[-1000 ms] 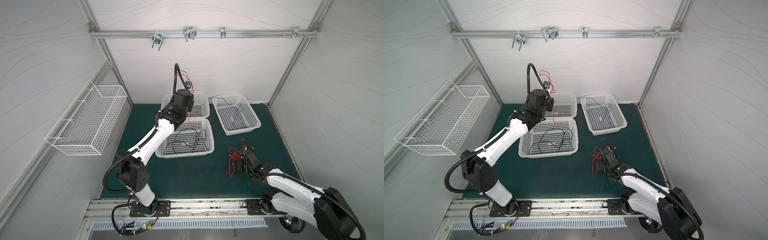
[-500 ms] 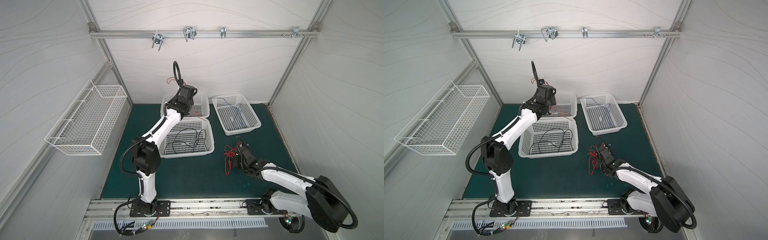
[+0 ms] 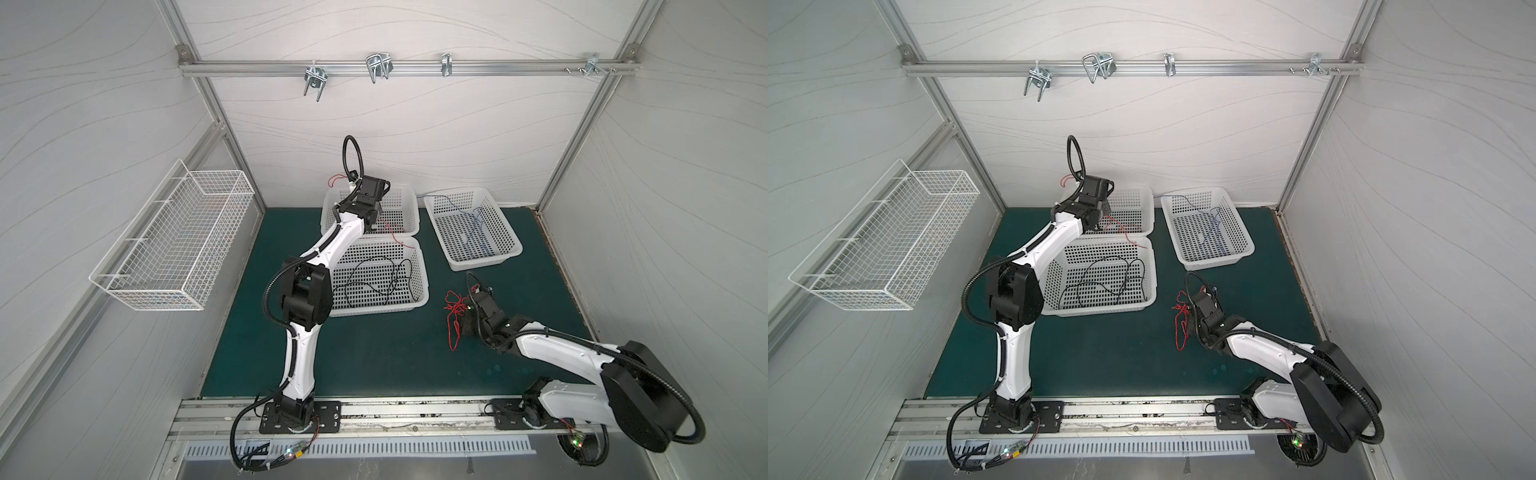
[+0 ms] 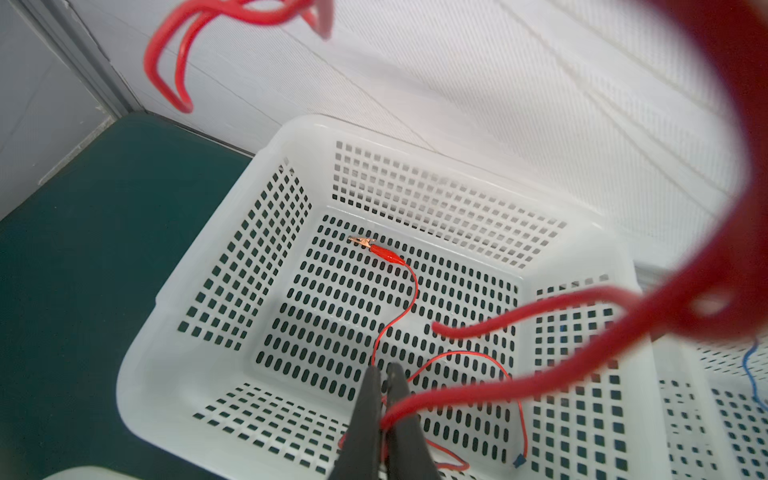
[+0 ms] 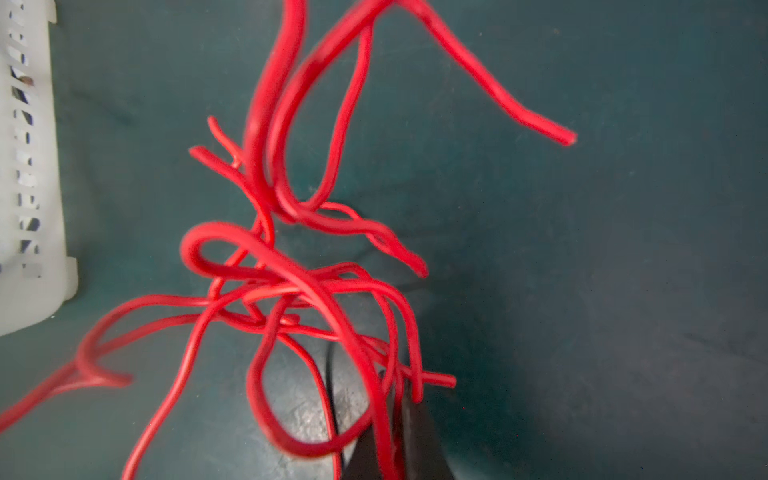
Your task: Untangle the cables
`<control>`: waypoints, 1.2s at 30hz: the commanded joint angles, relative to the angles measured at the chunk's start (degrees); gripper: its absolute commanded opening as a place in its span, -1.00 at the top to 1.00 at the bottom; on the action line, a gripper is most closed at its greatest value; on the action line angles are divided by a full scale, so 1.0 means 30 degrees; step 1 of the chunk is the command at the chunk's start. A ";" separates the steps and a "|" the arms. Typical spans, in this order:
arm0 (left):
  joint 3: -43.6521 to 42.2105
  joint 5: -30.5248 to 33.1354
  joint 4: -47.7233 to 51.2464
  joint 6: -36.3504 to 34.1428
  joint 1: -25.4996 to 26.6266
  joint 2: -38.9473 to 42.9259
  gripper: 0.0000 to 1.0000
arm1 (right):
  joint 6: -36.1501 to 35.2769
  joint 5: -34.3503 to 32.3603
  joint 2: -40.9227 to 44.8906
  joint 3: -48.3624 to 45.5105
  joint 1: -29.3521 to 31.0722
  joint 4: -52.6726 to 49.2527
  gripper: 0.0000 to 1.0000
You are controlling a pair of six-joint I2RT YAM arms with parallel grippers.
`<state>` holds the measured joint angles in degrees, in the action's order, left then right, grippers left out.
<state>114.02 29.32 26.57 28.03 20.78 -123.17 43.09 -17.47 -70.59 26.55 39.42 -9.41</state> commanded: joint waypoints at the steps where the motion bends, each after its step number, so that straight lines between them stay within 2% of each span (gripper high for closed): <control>1: 0.0817 0.0246 0.0132 -0.1251 0.0077 -0.0627 1.00 | 0.0122 -0.0031 -0.0352 0.0497 0.0270 0.0350 1.00; 7: -0.0836 0.0180 -0.2410 -0.4535 0.0165 0.0628 1.00 | 0.0105 -0.0034 -0.1025 0.0743 0.0483 0.0554 1.00; 18: -0.4280 -0.2819 -0.8852 -1.4337 0.1293 0.2971 1.00 | -0.0554 0.0393 -0.2838 0.1643 0.0695 0.1303 1.00; 21: -0.3870 -0.3458 -0.9375 -1.4979 0.1301 0.2987 1.00 | -0.0681 0.0649 -0.3336 0.1843 0.0754 0.1564 1.00; 25: -0.3681 -0.5854 -1.0073 -1.5077 0.1384 0.3478 1.00 | -0.0689 0.0920 -0.3931 0.2160 0.0906 0.1789 1.00; 30: -0.4522 -0.8325 -1.2437 -1.5171 0.1569 0.4503 1.00 | -0.0770 0.1104 -0.4485 0.2563 0.1127 0.1818 1.00; 33: -0.5497 -0.8802 -1.4987 -1.5599 0.1571 0.4923 1.00 | -0.0791 0.1172 -0.4705 0.2764 0.1215 0.1818 1.00; 36: -0.5633 -0.8421 -1.6224 -1.6364 0.1571 0.4776 1.00 | -0.0793 0.1247 -0.4910 0.2912 0.1312 0.1847 1.00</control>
<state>97.30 5.87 -12.45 -17.50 25.30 -110.00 40.66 -14.48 -84.09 34.37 42.68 -3.53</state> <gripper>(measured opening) 0.048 0.059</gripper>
